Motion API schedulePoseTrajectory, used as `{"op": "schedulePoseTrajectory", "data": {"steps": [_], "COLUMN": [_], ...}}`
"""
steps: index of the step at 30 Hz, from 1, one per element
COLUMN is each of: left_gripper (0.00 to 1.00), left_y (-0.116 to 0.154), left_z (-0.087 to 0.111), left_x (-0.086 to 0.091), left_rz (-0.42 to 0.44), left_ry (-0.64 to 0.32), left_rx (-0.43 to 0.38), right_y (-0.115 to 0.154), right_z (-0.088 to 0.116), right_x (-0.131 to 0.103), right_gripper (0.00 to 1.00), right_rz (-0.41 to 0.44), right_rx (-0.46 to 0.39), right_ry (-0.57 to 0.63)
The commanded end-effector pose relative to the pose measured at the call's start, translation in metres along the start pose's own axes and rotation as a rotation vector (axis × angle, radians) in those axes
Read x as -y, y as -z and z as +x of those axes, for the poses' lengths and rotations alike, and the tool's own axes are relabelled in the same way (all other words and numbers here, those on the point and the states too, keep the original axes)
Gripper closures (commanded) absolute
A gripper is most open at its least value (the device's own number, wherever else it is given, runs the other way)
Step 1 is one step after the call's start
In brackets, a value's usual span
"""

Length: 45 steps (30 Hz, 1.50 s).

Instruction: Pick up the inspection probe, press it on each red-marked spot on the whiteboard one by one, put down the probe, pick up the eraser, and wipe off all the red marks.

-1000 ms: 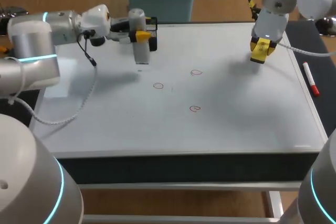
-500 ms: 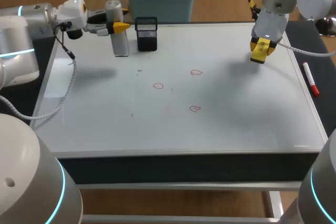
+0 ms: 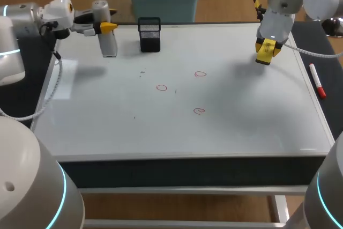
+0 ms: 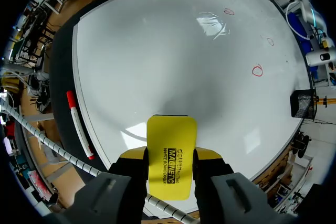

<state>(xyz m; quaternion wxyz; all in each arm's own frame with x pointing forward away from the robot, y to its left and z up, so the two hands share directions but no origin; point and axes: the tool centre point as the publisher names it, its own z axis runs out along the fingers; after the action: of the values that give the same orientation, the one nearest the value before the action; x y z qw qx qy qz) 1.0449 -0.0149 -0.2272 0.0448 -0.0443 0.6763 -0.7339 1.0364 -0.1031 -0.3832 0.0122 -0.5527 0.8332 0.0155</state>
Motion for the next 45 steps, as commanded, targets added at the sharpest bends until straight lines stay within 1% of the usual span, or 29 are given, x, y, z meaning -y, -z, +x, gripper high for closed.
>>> {"op": "schedulePoseTrajectory", "data": {"steps": [1, 10, 12, 29, 30, 34, 38, 40, 42, 45], "left_gripper": [1.00, 1.00, 1.00, 1.00, 1.00, 1.00, 1.00, 1.00, 1.00, 1.00], "left_y": [0.007, 0.016, 0.018, 0.018, 0.018, 0.018, 0.018, 0.018, 0.018, 0.018], "left_z": [-0.008, -0.017, -0.020, -0.020, -0.020, -0.020, -0.020, -0.020, -0.020, -0.020], "left_x": [-0.004, -0.006, -0.005, -0.005, -0.005, -0.005, -0.005, -0.005, -0.005, -0.005], "left_rz": [0.000, 0.000, -0.008, -0.008, -0.008, -0.008, -0.008, -0.008, -0.008, -0.008], "left_ry": [-0.001, -0.018, -0.028, -0.028, -0.028, -0.028, -0.028, -0.028, -0.028, -0.028], "left_rx": [-0.013, -0.014, 0.000, 0.000, 0.000, 0.000, 0.000, 0.000, 0.000, 0.000], "right_y": [0.001, 0.001, 0.001, 0.001, 0.001, -0.001, 0.001, 0.002, 0.003, 0.003], "right_z": [0.001, 0.001, 0.001, 0.001, -0.005, -0.028, -0.047, -0.058, -0.070, -0.089], "right_x": [0.000, 0.000, 0.000, 0.000, -0.004, -0.027, -0.050, -0.063, -0.075, -0.095], "right_gripper": [1.00, 1.00, 1.00, 1.00, 1.00, 1.00, 1.00, 1.00, 1.00, 1.00], "right_rz": [0.001, 0.001, 0.001, 0.001, 0.002, 0.008, 0.007, 0.007, -0.006, -0.020], "right_rx": [-0.003, -0.003, -0.003, -0.003, -0.017, -0.021, 0.013, 0.006, 0.028, 0.030], "right_ry": [0.002, 0.002, 0.002, 0.002, 0.008, 0.032, 0.060, 0.086, 0.112, 0.161]}}
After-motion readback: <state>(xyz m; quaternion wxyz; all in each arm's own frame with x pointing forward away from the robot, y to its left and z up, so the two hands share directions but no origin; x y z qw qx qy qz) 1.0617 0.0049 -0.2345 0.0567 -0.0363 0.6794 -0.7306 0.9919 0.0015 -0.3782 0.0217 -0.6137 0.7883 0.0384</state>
